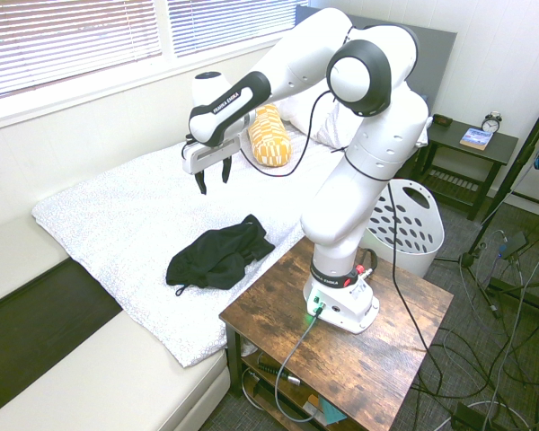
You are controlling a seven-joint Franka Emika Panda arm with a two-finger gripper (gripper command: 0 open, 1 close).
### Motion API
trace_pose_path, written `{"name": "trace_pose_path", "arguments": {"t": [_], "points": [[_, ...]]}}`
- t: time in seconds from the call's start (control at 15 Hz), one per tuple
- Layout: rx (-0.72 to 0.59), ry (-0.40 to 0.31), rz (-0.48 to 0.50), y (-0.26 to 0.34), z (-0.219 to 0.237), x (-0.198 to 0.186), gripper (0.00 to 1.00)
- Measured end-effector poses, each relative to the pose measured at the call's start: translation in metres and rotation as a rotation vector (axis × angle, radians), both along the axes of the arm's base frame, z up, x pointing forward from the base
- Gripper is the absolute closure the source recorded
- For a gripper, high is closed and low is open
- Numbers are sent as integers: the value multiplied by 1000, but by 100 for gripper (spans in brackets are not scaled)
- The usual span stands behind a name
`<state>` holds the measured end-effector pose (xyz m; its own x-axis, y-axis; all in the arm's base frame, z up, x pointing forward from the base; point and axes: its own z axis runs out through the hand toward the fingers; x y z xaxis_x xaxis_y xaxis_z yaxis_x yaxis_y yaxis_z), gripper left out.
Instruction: Put my clothes in the laundry bag
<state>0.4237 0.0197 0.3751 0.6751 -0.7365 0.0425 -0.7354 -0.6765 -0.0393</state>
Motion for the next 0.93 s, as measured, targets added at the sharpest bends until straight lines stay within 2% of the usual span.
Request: {"name": "trace_pose_path", "arguments": {"t": [0.33, 0.47, 0.93], "points": [[7, 5, 32, 12, -3, 2, 0], [3, 20, 74, 32, -13, 3, 0], [-62, 132, 255, 128, -81, -2, 0]]}}
